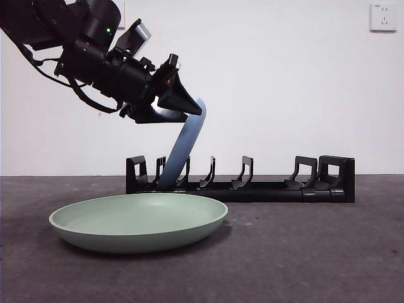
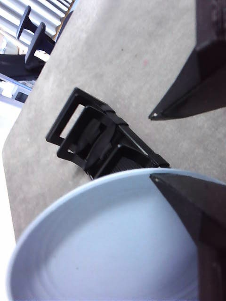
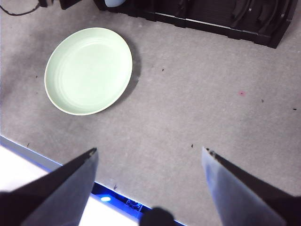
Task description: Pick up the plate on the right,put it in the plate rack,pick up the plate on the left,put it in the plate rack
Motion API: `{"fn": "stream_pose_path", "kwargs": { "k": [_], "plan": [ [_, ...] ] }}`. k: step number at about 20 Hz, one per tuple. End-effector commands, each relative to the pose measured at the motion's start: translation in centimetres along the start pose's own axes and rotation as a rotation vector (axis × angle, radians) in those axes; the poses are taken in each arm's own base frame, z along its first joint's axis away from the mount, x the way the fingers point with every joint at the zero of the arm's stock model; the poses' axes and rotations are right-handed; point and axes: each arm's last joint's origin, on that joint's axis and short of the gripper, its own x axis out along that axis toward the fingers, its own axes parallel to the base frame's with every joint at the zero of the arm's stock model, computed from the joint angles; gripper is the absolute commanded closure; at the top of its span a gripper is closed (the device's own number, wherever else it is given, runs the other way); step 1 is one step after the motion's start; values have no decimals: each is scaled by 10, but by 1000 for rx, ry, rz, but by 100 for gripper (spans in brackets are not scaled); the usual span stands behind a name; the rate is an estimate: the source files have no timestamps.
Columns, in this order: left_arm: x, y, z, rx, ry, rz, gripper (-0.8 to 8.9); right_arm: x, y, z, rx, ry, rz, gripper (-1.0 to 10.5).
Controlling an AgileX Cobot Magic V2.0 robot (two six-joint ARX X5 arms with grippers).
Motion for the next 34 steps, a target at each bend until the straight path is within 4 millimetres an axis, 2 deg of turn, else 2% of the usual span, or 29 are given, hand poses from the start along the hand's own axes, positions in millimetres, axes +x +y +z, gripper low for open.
{"fn": "stream_pose_path", "kwargs": {
  "k": [1, 4, 8, 11, 15, 16, 18, 20, 23, 25, 26, 30, 34],
  "plan": [
    [-8, -5, 8, -7, -18, -11, 619, 3, -1, -1, 1, 8, 2, 569],
    [-24, -16, 21, -1, -25, -11, 618, 3, -1, -1, 1, 8, 2, 569],
    [-62, -40, 46, 55, -56, -11, 618, 3, -1, 1, -2, -6, 3, 569],
    [-103, -65, 64, 139, -76, -9, 615, 8, -2, 7, -4, -18, 4, 569],
    [-161, -101, 71, 284, -62, 0, 609, 26, -5, 22, -2, -13, 20, 569],
    [-176, -111, 70, 314, -58, 1, 545, 35, -6, 28, -1, -10, 55, 569],
    [-202, -127, 66, 351, -46, 1, 449, 56, -9, 41, 8, 5, 131, 569],
    [-225, -140, 60, 374, -26, -1, 427, 81, -13, 53, 18, 41, 154, 569],
    [-254, -157, 45, 417, 25, 8, 426, 129, -14, 63, 21, 152, 174, 569],
    [-268, -165, 35, 482, 75, 43, 318, 164, -13, 66, 19, 224, 186, 569],
    [-274, -168, 30, 511, 105, 73, 301, 182, -9, 67, 9, 251, 196, 569],
    [-288, -171, 12, 528, 268, 170, 301, 250, 7, 66, 11, 316, 225, 569],
    [-286, -173, 8, 551, 324, 163, 301, 297, 17, 56, -12, 359, 155, 569]
  ]
}}
